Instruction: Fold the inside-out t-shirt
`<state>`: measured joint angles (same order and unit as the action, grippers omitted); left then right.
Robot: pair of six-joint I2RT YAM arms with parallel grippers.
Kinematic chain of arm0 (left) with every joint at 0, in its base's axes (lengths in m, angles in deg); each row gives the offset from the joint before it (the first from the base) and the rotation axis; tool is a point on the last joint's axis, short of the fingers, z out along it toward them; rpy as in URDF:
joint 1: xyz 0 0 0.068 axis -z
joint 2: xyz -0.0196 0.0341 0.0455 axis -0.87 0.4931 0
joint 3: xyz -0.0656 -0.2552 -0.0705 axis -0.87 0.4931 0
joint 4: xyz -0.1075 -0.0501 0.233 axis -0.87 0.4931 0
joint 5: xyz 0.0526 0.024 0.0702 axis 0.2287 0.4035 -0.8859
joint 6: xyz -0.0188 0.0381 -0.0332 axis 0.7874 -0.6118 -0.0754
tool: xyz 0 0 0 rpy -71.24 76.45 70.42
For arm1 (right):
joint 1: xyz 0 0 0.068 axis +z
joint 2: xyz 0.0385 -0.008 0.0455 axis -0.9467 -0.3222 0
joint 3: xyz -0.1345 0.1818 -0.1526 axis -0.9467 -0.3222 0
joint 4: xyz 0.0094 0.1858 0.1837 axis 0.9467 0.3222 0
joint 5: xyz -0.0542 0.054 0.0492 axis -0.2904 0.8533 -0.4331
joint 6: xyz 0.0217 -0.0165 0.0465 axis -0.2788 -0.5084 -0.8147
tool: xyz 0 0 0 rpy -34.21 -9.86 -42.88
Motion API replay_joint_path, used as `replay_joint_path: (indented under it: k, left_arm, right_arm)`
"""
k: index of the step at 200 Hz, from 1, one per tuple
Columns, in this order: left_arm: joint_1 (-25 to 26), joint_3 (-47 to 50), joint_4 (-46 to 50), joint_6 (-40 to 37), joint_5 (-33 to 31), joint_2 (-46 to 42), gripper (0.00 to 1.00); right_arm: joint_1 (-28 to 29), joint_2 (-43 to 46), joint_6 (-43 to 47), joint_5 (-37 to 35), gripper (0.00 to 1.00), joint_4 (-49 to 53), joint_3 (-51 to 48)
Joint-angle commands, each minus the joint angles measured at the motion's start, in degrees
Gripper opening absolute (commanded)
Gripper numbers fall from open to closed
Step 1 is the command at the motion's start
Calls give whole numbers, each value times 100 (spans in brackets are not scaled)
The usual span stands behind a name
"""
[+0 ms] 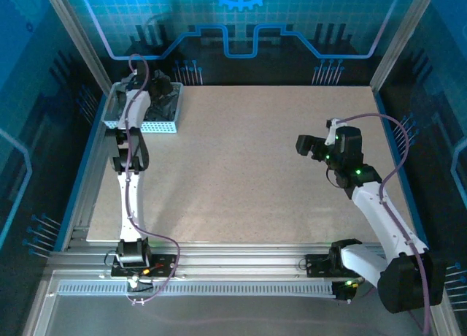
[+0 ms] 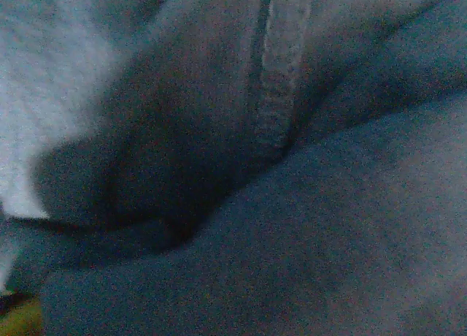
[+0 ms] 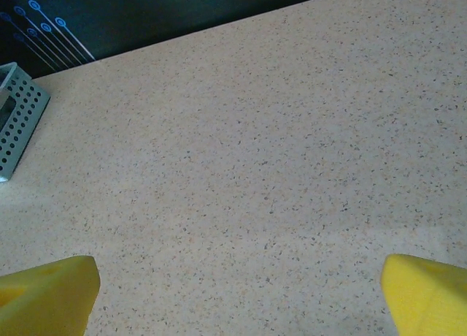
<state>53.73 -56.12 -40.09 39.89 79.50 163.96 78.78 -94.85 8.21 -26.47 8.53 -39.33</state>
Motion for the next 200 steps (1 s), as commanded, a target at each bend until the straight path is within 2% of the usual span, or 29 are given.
replay_joint_path:
  k: [1,17,34,87,123,170,200]
  left_arm:
    - [-124,-274,81,143,296,-42,29]
    - [-167,-270,138,219,225,-273,11]
    - [-198,-275,257,305,128,-648,0]
    - [-225,-241,608,426,133,-2148,0]
    - [-125,-231,595,374,563,-3182,0]
    - [752,-242,392,-283,603,-4369,0]
    - [1317,-233,387,-328,637,-4814,0]
  right_arm:
    - [115,2,63,-92,100,191,17]
    - [139,63,53,-87,100,248,23]
    - [163,157,39,-87,100,307,23]
    - [180,395,-38,-153,100,407,-75]
    - [175,477,-62,-200,100,551,-110]
    - [178,652,-78,-175,100,650,-280]
    - [175,773,-91,-138,100,712,-294]
